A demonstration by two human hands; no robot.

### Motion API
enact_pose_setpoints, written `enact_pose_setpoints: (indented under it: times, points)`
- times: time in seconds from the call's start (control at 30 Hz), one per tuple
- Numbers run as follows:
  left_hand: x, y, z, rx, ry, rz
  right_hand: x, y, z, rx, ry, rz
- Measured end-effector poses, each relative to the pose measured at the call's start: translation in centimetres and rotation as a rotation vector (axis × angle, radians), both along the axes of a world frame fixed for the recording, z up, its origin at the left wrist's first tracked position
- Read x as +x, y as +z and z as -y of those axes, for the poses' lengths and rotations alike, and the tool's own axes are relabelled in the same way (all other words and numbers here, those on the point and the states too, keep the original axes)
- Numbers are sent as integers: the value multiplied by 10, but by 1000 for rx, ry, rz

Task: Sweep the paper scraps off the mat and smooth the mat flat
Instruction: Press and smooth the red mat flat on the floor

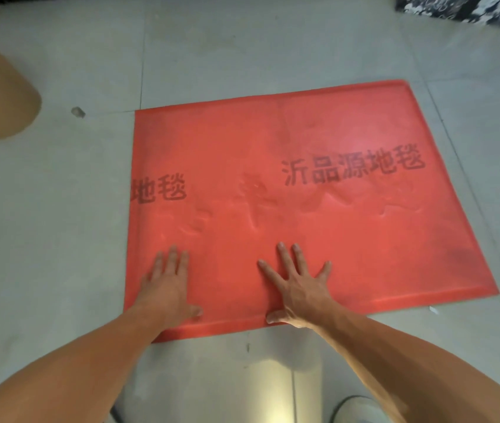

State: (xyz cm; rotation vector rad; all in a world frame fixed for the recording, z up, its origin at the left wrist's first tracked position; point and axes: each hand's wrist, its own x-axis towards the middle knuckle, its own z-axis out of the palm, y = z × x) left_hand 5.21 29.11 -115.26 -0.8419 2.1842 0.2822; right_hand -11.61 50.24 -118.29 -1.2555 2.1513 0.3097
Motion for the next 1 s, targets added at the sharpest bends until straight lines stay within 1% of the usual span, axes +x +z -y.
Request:
enact_pose_setpoints:
  times: [0.07,0.13,0.3,0.43,0.57,0.8,1.0]
  points:
    - [-19,4,-11,45,-91,-63,0,1,0,-3,2,1]
    - [-39,1,-28,81,-130,-85,0,1,0,-7,2,-1]
    - [-64,-11,-59,114,-114,-33,-3,1,-3,-27,-13,-8]
    - [-62,-16,-58,108,-119,-15,-7,-2,-10,-38,-49,-38]
    - [-61,-19,-57,112,-121,-10,-16,-5,-25,-49,-56,-25]
    - [-63,-23,-57,87,-139,-7,-33,-5,-56,-29,-206,-4]
    - [-62,-27,-56,73,-157,-3,-40,-9,-83,-26,-339,-27]
